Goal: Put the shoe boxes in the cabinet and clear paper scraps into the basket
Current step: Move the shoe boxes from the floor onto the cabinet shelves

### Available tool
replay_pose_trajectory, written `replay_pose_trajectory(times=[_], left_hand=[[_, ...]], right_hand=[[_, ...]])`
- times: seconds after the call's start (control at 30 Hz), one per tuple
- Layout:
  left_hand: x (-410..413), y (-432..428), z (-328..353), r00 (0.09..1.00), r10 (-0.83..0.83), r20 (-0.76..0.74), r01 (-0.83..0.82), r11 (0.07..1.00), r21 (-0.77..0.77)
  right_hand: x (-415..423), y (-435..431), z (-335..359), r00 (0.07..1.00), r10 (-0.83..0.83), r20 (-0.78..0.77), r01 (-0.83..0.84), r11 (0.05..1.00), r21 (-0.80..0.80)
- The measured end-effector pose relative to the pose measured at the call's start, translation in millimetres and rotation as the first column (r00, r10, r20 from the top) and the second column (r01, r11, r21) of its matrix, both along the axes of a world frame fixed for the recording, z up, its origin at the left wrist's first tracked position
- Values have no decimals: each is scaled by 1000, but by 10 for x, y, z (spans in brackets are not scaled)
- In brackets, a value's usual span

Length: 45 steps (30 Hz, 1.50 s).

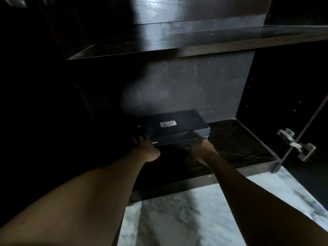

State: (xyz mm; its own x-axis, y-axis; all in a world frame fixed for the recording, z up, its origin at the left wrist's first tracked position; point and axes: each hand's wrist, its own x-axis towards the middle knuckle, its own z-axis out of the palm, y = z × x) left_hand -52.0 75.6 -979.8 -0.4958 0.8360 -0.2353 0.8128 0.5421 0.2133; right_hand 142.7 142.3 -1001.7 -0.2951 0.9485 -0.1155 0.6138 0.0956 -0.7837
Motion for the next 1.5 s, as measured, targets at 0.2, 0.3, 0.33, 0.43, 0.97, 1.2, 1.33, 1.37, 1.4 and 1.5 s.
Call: replay_pose_trajectory(times=[0.2, 0.3, 0.33, 0.43, 0.97, 1.2, 1.33, 1.37, 1.4, 1.5], left_hand=[[466, -48, 398, 960, -280, 12, 277, 953, 124], [831, -61, 605, 930, -367, 20, 358, 916, 182], [987, -63, 653, 915, -403, 31, 388, 897, 214], [1497, -147, 743, 846, -522, 104, 470, 824, 315], [4453, -1799, 848, 158, -872, 464, 809, 384, 446], [5356, -2571, 369, 66, -836, 545, 922, 260, 287], [5364, -2789, -98, 131, -820, 558, 924, 304, 230], [5328, -2821, -160, 118, -822, 557, 922, 299, 246], [5293, -2843, -200, 100, -821, 562, 916, 296, 270], [5252, -2824, -317, 123, -795, 594, 873, 371, 315]], right_hand=[[507, -347, 431, 990, -121, 74, 115, 990, 86], [889, -576, 663, 973, -205, 103, 180, 961, 211], [1034, -673, 723, 965, -239, 109, 207, 948, 243], [1500, -1047, 857, 928, -345, 141, 294, 910, 292], [3586, -4026, 886, 379, -836, 397, 797, 513, 320], [4284, -4958, 542, 111, -829, 549, 952, 247, 181], [4498, -5304, 315, 17, -774, 633, 991, 97, 93], [4539, -5360, 260, 4, -773, 634, 997, 49, 53], [4577, -5397, 211, -5, -784, 621, 1000, 8, 18], [4625, -5450, 143, -37, -824, 565, 999, -21, 36]])
